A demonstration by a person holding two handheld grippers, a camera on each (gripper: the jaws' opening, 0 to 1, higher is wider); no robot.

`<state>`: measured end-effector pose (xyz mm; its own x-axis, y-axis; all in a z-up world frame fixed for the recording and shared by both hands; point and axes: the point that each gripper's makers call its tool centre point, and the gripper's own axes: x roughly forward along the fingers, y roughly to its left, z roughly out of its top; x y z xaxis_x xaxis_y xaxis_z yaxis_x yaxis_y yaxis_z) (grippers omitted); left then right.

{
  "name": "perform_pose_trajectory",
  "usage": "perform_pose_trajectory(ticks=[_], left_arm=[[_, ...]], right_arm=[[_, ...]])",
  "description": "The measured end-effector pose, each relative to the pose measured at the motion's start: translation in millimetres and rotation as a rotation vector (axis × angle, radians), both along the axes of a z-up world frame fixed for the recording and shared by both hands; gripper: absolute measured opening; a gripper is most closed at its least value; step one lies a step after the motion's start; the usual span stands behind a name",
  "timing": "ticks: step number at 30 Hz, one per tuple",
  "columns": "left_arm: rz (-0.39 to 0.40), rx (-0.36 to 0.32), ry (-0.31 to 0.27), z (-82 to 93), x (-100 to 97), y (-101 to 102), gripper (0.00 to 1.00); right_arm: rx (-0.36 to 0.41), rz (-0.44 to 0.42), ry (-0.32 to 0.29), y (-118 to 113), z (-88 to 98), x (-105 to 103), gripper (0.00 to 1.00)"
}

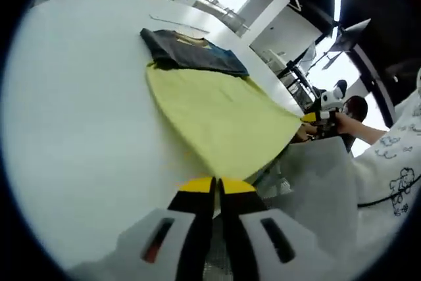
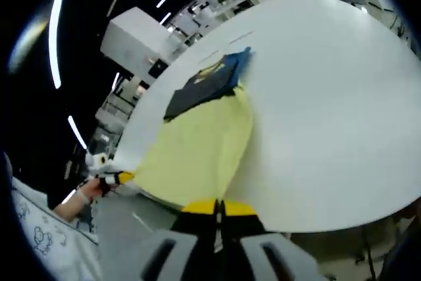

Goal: Fold the garment on the visible template until the final outline fits inside the template.

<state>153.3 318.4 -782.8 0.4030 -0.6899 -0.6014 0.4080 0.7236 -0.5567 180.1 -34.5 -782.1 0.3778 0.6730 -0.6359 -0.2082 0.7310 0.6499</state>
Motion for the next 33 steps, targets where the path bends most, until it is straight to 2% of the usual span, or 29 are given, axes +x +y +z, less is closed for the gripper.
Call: perform_pose_trajectory(ticks=[1,6,11,15,20,24,28,33], left_arm=[[-0.001,-0.01,-0.003,-4.4,0.3,3.5,0.0],[-0.019,-0.028,-0.008,10.7,-10.9,5.3,0.0],[-0.029,-0.057,0.004,21.8,-22.0,8.2,0.0],[-0.016,-0.102,-0.008,44.4,-30.0,-0.5,0.0],[-0.016,-0.144,-0.02,60.5,-38.8,-5.0,0.0],[-0.004,-0.161,0.002,63.2,-46.5,-6.9,0.0],[-0.005,-0.163,0.01,61.3,-49.9,-8.3,0.0],[0.005,-0.173,0.004,65.4,-39.9,-4.7,0.0]], right_arm=[[0.008,-0.006,0.002,-0.5,3.3,-1.6,0.0],[0.021,-0.002,0.017,0.6,15.8,-16.1,0.0],[0.018,0.012,0.055,-1.8,20.7,-35.3,0.0],[0.031,-0.012,0.07,-7.2,32.8,-44.8,0.0],[0.046,-0.03,0.076,-12.0,44.9,-53.1,0.0],[0.018,-0.011,0.106,-15.3,43.4,-63.5,0.0],[0.038,-0.03,0.122,-12.8,48.2,-64.8,0.0],[0.041,-0.033,0.118,-14.4,52.4,-55.7,0.0]])
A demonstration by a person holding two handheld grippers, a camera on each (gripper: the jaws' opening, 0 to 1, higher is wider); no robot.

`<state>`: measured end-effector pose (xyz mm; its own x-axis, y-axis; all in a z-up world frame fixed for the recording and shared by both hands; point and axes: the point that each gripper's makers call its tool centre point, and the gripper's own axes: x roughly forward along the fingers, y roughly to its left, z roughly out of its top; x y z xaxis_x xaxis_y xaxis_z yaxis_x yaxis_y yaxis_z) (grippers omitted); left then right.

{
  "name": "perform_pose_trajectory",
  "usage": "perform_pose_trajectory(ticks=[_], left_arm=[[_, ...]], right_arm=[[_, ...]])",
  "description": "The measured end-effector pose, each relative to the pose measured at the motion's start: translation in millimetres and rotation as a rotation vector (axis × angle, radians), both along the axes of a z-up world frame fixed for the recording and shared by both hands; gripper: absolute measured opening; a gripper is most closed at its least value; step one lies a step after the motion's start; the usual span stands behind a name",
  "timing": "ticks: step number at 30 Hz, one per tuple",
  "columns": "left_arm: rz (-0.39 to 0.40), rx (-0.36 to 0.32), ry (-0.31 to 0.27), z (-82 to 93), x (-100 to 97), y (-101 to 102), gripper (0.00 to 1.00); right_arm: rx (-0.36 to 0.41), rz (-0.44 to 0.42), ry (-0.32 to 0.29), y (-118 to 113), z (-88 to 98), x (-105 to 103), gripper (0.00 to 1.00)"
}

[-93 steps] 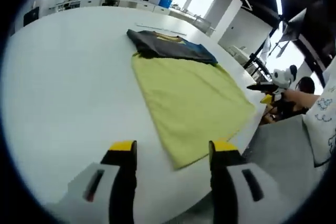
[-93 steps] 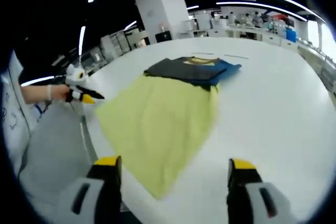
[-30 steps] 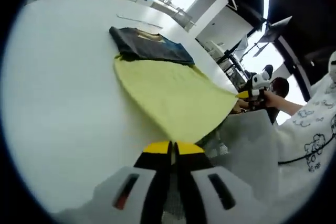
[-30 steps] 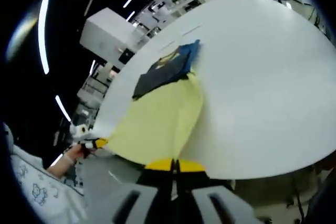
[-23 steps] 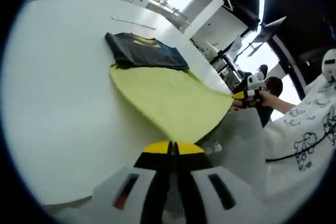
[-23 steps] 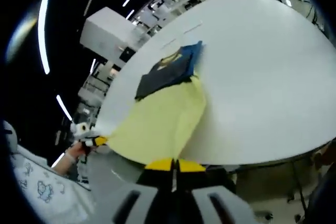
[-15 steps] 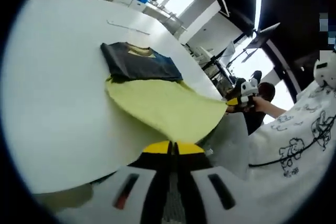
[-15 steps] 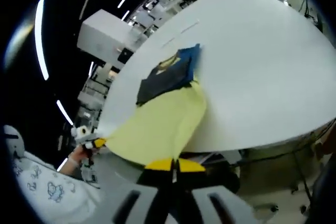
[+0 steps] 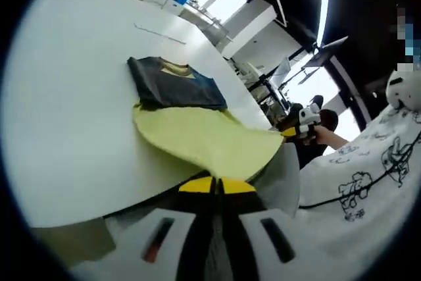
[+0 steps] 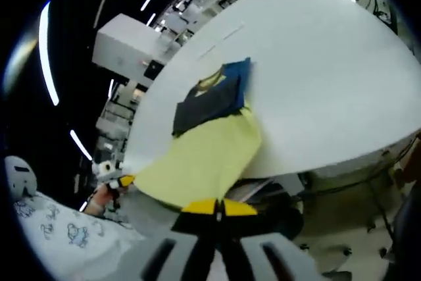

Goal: Fold the garment on the visible template until the final outline fits inside the template.

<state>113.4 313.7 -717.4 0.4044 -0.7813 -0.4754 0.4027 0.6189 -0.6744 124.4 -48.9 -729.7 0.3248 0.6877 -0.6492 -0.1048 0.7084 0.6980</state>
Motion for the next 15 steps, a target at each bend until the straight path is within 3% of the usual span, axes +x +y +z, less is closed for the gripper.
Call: perform_pose_trajectory(ticks=[6,11,15], left_arm=[[-0.002,-0.008,-0.064,17.5,36.6,1.2,0.0],[0.082,-0.066,-0.132,34.4,84.1,6.0,0.0],[0.158,-0.067,-0.181,38.3,128.4,16.0,0.0]], right_arm=[[0.059,-0.055,-0.049,4.4,21.4,36.1,0.0],[0.084,-0.079,-0.12,6.6,42.3,82.4,0.0],[0.097,-0.085,-0.169,10.7,50.1,124.0,0.0]])
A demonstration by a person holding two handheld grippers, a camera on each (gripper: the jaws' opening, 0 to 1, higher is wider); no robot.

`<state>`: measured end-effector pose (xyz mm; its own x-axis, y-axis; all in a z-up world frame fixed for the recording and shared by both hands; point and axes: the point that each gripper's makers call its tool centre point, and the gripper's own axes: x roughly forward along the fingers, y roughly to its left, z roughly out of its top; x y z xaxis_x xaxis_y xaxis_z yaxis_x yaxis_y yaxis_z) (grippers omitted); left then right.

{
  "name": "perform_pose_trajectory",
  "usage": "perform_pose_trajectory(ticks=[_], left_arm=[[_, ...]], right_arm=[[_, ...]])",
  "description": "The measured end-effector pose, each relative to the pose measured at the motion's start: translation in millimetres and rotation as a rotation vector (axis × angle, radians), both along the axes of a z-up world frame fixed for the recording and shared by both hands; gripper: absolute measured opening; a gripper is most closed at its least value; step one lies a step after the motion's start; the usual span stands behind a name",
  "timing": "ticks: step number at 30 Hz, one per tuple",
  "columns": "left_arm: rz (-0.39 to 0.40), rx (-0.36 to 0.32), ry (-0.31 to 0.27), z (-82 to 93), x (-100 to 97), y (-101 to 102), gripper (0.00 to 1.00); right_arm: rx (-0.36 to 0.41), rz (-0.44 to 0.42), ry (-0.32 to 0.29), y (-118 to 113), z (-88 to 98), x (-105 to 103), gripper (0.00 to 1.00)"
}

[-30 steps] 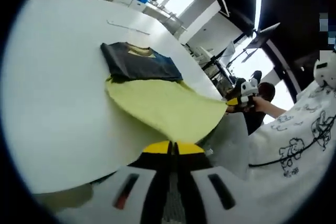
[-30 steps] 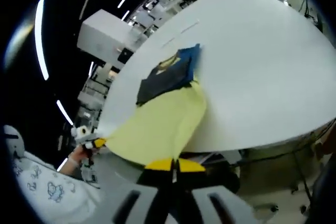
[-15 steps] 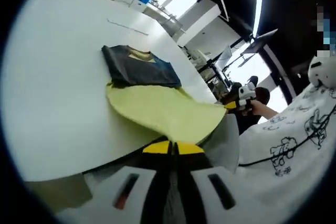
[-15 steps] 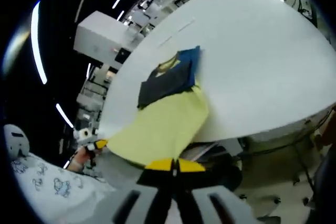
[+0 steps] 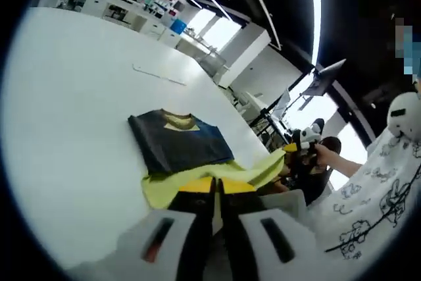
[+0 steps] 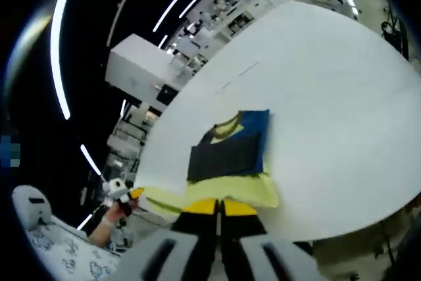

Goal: Fold the garment on the visible template until the final outline fits inside the template.

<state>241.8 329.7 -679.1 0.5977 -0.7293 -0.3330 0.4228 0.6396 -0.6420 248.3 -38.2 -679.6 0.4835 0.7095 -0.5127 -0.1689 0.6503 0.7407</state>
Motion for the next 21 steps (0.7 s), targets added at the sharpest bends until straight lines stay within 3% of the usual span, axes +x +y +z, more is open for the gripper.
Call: perform_pose_trajectory(ticks=[4,11,15,21], left_arm=[[0.06,-0.041,-0.04,2.7,40.9,4.6,0.0],[0.119,-0.033,-0.04,-17.6,100.5,14.1,0.0],[0.122,-0.012,-0.037,-24.8,117.8,2.4,0.0],[0.165,-0.035,-0.02,-35.3,147.5,10.0,0.0]], right_arm=[[-0.02,-0.016,-0.088,1.5,1.8,45.3,0.0],[-0.038,-0.047,-0.113,8.8,-14.7,95.8,0.0],[-0.052,-0.058,-0.117,9.3,-22.5,119.5,0.0],[-0.038,-0.087,-0.129,11.9,-26.7,157.1,0.0]])
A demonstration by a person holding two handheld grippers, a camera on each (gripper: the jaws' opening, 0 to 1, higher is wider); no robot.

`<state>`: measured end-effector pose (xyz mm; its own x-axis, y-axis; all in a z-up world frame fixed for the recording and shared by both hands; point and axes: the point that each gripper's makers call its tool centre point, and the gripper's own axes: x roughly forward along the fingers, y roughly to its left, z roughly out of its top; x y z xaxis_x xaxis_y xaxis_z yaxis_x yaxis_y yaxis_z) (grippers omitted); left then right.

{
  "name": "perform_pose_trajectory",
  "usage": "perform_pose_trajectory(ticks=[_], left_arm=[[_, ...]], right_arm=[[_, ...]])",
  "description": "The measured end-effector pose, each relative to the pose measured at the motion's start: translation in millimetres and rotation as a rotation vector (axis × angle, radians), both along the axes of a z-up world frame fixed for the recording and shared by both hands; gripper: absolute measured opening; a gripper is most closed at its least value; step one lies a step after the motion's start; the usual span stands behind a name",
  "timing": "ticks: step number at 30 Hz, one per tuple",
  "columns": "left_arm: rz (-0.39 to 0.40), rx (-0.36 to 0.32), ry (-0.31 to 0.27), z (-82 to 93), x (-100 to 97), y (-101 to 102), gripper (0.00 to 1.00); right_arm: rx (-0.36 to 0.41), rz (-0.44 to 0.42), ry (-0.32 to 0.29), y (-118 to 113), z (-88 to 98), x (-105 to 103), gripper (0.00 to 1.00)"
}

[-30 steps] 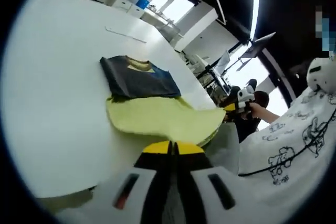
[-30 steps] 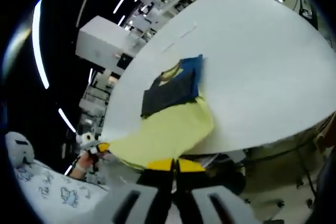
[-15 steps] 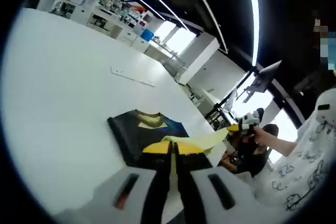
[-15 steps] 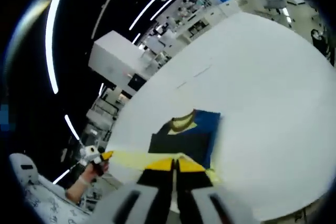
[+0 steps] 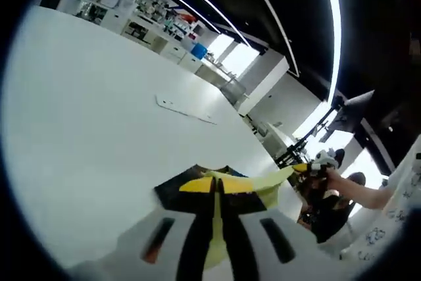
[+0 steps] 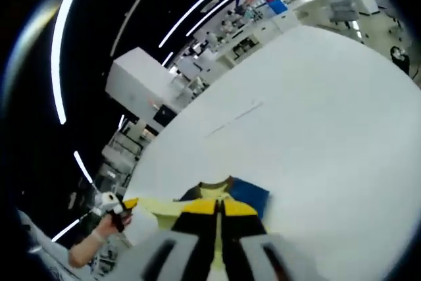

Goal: Fold the garment on the visible template until the final outline fits inside the template.

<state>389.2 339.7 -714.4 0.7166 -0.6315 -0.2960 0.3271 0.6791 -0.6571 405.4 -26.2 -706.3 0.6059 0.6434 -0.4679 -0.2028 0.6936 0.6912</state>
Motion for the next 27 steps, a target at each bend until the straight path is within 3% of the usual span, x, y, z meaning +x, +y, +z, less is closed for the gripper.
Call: perform_pose_trajectory(ticks=[7,13,27], left_arm=[[0.028,0.013,0.041,-24.8,22.9,4.9,0.0],[0.052,0.046,0.104,-58.0,39.2,10.2,0.0],[0.064,0.082,0.199,-102.7,39.5,8.7,0.0]], right_arm=[[-0.017,-0.008,0.007,6.1,-20.6,29.9,0.0],[-0.075,-0.022,0.048,8.3,-56.8,48.2,0.0],[-0.1,-0.04,0.134,2.8,-105.5,48.9,0.0]])
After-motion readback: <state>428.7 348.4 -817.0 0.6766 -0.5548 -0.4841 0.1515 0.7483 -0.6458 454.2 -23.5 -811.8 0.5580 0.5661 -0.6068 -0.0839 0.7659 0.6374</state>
